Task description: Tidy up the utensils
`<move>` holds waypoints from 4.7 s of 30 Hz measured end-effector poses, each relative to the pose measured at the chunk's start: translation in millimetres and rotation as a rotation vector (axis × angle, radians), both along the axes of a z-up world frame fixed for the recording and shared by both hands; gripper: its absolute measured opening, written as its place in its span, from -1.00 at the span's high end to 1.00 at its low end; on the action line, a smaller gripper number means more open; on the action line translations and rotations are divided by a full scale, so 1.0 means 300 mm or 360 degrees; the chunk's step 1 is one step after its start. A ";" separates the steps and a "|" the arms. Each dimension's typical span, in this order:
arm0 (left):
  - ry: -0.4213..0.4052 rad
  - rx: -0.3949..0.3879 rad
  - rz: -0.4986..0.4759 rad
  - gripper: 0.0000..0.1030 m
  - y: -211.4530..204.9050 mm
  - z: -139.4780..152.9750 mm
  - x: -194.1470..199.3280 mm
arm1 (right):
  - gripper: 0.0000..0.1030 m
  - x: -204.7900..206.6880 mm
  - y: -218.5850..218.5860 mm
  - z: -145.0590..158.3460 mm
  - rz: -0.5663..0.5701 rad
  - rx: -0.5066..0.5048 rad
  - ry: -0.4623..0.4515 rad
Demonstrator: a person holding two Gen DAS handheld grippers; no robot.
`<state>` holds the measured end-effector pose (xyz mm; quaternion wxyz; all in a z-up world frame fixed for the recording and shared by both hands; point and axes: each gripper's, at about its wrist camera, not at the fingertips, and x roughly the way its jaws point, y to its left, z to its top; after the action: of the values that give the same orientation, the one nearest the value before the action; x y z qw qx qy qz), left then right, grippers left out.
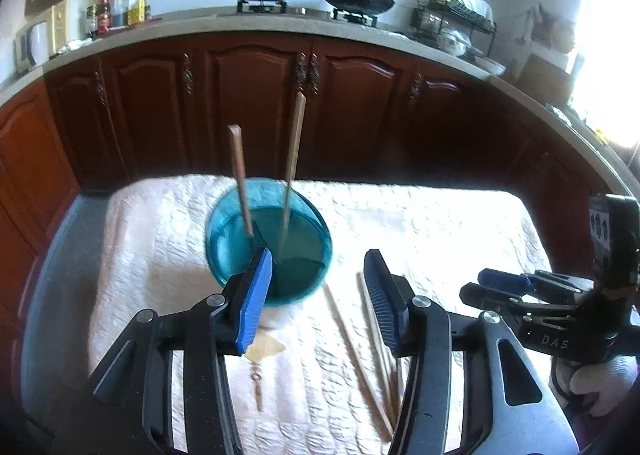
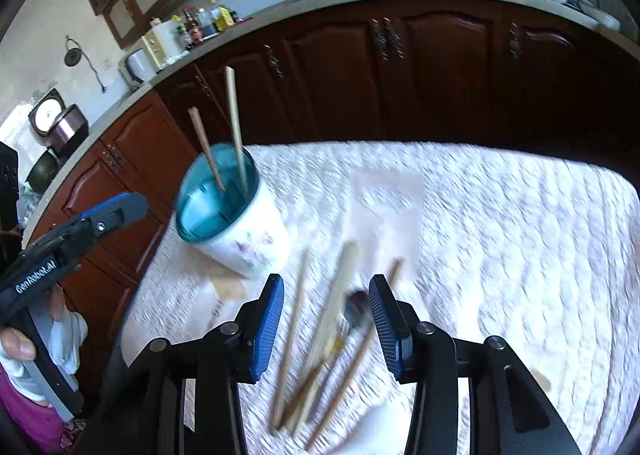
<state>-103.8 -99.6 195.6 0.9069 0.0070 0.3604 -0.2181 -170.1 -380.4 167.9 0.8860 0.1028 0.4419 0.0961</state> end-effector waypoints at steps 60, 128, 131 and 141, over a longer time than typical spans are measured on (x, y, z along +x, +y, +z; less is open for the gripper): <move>0.0500 0.0418 -0.0206 0.54 -0.209 -0.533 0.063 | 0.89 -0.037 -0.372 -0.432 -0.0201 0.0382 0.0374; -0.0197 -0.0176 0.0107 0.92 0.275 0.373 0.174 | 0.96 0.341 0.232 0.273 0.0235 -0.0093 -0.0416; -0.0193 -0.0130 0.0152 0.92 0.268 0.329 0.218 | 0.96 0.392 0.271 0.241 0.0244 -0.0128 -0.0393; -0.0091 -0.0044 0.0186 0.92 0.211 0.141 0.294 | 0.96 0.471 0.357 0.109 0.0287 -0.0294 -0.0328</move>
<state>-15.6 -36.2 238.0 0.9280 -0.0204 0.3310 -0.1696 -28.9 -273.3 200.6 0.9200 -0.0295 0.3631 0.1441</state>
